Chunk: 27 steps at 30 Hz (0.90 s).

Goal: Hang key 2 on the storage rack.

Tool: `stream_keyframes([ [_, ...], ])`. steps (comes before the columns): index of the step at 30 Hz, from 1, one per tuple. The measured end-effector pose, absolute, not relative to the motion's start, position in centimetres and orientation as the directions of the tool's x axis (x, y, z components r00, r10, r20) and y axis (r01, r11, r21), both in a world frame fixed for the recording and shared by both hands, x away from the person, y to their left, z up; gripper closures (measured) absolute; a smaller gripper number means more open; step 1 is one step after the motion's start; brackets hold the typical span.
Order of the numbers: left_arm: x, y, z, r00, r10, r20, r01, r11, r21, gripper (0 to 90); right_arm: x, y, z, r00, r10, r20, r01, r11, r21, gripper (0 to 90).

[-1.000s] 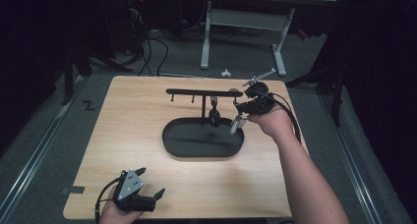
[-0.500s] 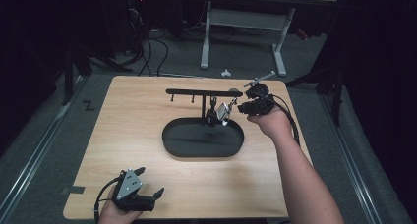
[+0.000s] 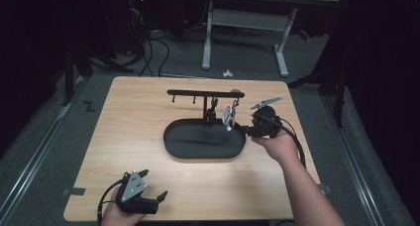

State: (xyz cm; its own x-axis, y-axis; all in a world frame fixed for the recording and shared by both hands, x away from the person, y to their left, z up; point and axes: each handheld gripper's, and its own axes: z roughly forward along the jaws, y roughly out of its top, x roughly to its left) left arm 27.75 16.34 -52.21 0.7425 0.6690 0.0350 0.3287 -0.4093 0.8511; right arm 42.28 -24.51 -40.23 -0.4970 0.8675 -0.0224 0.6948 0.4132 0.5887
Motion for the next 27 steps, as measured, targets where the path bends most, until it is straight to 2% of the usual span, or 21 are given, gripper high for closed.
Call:
stream_keyframes([
  [8, 27.9, 16.3, -52.3, 0.738, 0.674, 0.036, 0.334, -0.411, 0.848, 5.9, 39.8, -25.2, -42.6, -0.492, 0.871, -0.017, 0.687, 0.4, 0.607, 39.6],
  [13, 27.9, 16.2, -52.4, 0.738, 0.674, 0.035, 0.34, -0.417, 0.843, 5.9, 37.9, -25.8, -44.4, -0.469, 0.882, -0.036, 0.672, 0.383, 0.633, 27.8],
  [16, 27.9, 16.0, -52.5, 0.74, 0.672, 0.039, 0.34, -0.423, 0.84, 5.9, 36.5, -26.3, -45.7, -0.453, 0.89, -0.046, 0.657, 0.368, 0.658, 24.8],
  [21, 28.0, 15.9, -52.6, 0.74, 0.672, 0.041, 0.344, -0.43, 0.834, 5.9, 33.8, -27.4, -48.3, -0.424, 0.905, -0.039, 0.631, 0.326, 0.704, 24.3],
  [24, 28.0, 15.9, -52.6, 0.736, 0.676, 0.044, 0.346, -0.431, 0.833, 5.9, 31.4, -28.1, -50.0, -0.374, 0.927, -0.024, 0.61, 0.265, 0.746, 24.2],
  [26, 28.1, 15.9, -52.6, 0.734, 0.678, 0.039, 0.351, -0.428, 0.833, 5.9, 28.7, -29.0, -51.9, -0.328, 0.945, -0.001, 0.563, 0.196, 0.803, 30.7],
  [27, 28.1, 15.8, -52.5, 0.733, 0.68, 0.034, 0.351, -0.421, 0.836, 5.9, 28.3, -29.2, -52.2, -0.334, 0.943, 0.007, 0.586, 0.202, 0.785, 28.5],
])
